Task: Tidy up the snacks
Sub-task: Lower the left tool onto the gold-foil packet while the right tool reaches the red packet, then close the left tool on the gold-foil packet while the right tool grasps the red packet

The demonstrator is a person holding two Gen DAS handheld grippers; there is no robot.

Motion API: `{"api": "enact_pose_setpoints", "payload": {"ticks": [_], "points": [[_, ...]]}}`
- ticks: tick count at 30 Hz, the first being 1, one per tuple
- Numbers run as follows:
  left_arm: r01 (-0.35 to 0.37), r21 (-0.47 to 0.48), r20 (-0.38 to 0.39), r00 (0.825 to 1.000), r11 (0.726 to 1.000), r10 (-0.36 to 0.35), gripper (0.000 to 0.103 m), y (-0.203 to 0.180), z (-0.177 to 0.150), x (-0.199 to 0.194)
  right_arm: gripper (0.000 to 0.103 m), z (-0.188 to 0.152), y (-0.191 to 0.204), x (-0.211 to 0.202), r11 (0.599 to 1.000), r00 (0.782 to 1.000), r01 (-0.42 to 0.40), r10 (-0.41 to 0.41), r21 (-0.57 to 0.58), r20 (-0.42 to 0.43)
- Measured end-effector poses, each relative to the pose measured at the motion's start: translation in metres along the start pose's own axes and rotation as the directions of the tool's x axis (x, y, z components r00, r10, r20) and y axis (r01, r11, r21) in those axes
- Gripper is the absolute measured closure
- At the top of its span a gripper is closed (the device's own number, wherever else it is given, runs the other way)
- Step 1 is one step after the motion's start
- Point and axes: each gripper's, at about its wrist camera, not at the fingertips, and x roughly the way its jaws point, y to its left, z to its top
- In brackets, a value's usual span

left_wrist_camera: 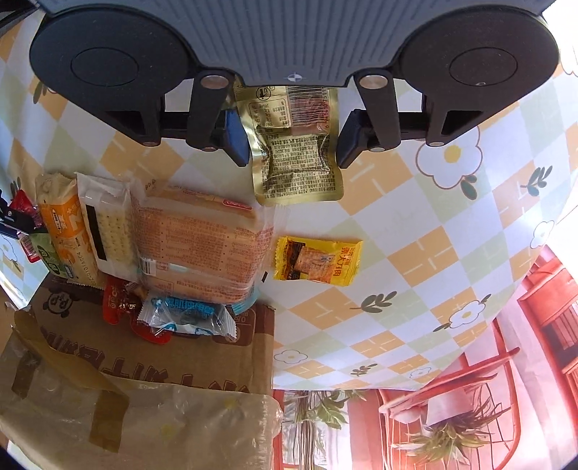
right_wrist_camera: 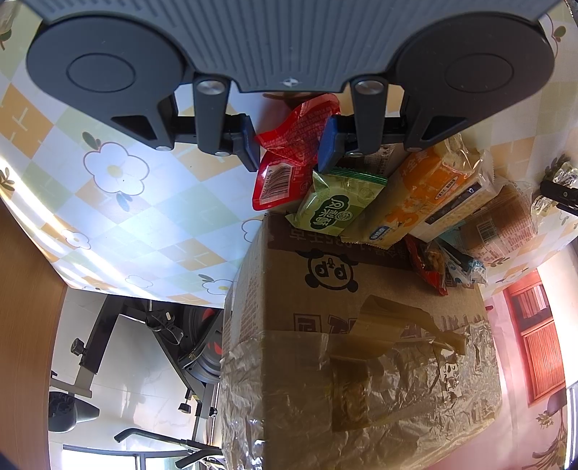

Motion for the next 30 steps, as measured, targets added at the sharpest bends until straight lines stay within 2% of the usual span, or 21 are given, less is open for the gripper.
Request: {"api": "enact_pose_setpoints", "payload": {"ticks": [7, 13, 17, 19, 21, 22, 23, 28, 30], "points": [[0.034, -0.030, 0.060, 0.998, 0.999, -0.032, 0.055, 0.003, 0.003, -0.013, 0.066, 0.001, -0.001, -0.003, 1.000, 1.000, -0.008, 0.008, -0.009, 0.006], [0.060, -0.052, 0.114, 0.992, 0.997, -0.054, 0.055, 0.004, 0.008, -0.026, 0.071, 0.003, -0.006, -0.014, 1.000, 1.000, 0.014, -0.014, -0.004, 0.016], [0.083, -0.069, 0.135, 0.988, 0.994, -0.073, 0.055, 0.003, 0.008, -0.028, 0.078, 0.006, -0.013, -0.027, 0.999, 0.998, 0.048, -0.048, 0.010, 0.034], [0.094, -0.073, 0.143, 0.986, 0.993, -0.083, 0.055, 0.004, 0.007, -0.029, 0.092, 0.008, -0.014, -0.035, 0.998, 0.997, 0.056, -0.056, 0.007, 0.052], [0.103, -0.075, 0.154, 0.984, 0.992, -0.090, 0.055, 0.004, 0.008, -0.030, 0.093, 0.012, -0.013, -0.041, 0.999, 0.997, 0.051, -0.051, -0.002, 0.061], [0.111, -0.076, 0.161, 0.982, 0.991, -0.098, 0.073, 0.004, 0.009, -0.031, 0.094, 0.013, -0.012, -0.042, 0.999, 0.998, 0.040, -0.040, -0.005, 0.057], [0.119, -0.073, 0.161, 0.981, 0.990, -0.106, 0.084, 0.004, 0.009, -0.031, 0.095, 0.014, -0.011, -0.043, 1.000, 0.998, 0.029, -0.028, -0.007, 0.054], [0.119, -0.075, 0.135, 0.985, 0.990, -0.109, 0.086, 0.006, 0.006, -0.025, 0.094, 0.013, -0.003, -0.038, 1.000, 0.999, 0.008, -0.008, -0.006, 0.034], [0.121, -0.086, 0.127, 0.986, 0.989, -0.109, 0.085, 0.010, 0.004, -0.024, 0.089, 0.012, -0.002, -0.035, 1.000, 1.000, 0.016, -0.015, -0.002, 0.008]]}}
